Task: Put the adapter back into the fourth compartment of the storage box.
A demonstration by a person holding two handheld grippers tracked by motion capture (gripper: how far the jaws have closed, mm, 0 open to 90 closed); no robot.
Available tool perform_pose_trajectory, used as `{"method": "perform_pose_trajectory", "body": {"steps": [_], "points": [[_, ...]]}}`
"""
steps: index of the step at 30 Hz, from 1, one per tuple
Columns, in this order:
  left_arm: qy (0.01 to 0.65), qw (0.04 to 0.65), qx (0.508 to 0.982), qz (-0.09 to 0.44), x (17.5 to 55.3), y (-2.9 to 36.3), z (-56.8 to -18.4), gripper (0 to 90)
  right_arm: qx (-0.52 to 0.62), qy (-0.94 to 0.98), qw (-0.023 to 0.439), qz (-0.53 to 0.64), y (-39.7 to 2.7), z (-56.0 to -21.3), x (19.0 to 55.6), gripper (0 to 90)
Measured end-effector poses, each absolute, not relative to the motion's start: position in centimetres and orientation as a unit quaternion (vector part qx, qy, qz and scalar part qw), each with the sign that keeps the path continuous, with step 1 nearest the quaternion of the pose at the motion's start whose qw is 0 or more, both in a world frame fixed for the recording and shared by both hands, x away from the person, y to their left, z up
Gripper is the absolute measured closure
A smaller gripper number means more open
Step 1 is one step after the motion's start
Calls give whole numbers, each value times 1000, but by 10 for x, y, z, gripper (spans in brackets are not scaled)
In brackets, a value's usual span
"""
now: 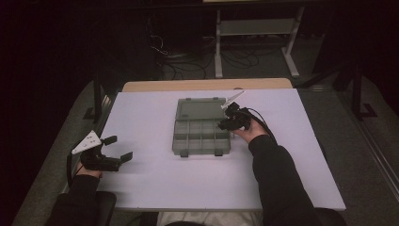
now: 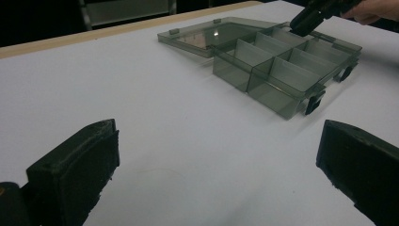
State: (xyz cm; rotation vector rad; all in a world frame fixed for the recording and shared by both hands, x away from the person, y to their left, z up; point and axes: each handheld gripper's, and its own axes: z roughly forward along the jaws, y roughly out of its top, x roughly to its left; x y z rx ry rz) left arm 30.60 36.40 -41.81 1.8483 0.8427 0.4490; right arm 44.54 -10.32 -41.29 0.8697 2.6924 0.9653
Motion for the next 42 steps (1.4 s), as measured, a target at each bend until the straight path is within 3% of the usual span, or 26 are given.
{"method": "perform_pose_trajectory", "body": {"steps": [11, 12, 16, 19, 22, 23, 25, 33, 35, 42], "points": [[349, 506, 766, 186, 306, 364, -418, 0, 294, 892, 77, 333, -104, -411, 444, 633], [349, 506, 766, 187, 306, 364, -418, 0, 296, 891, 79, 336, -106, -408, 443, 553], [349, 506, 766, 187, 306, 364, -418, 0, 299, 887, 83, 341, -109, -405, 442, 482], [349, 506, 766, 187, 306, 364, -418, 0, 308, 882, 85, 347, -112, -402, 441, 363], [349, 506, 766, 187, 306, 364, -418, 0, 311, 880, 84, 349, -113, -402, 441, 324], [350, 506, 766, 187, 306, 364, -418, 0, 320, 876, 92, 350, -114, -401, 440, 183], [349, 506, 766, 187, 305, 364, -418, 0, 323, 874, 93, 351, -115, -401, 440, 138], [350, 506, 766, 187, 306, 364, -418, 0, 322, 872, 92, 357, -116, -397, 438, 58], [350, 505, 766, 187, 305, 364, -418, 0, 327, 868, 93, 363, -118, -393, 436, 0], [351, 505, 766, 187, 305, 364, -418, 0, 329, 863, 91, 373, -125, -383, 430, 0]]}}
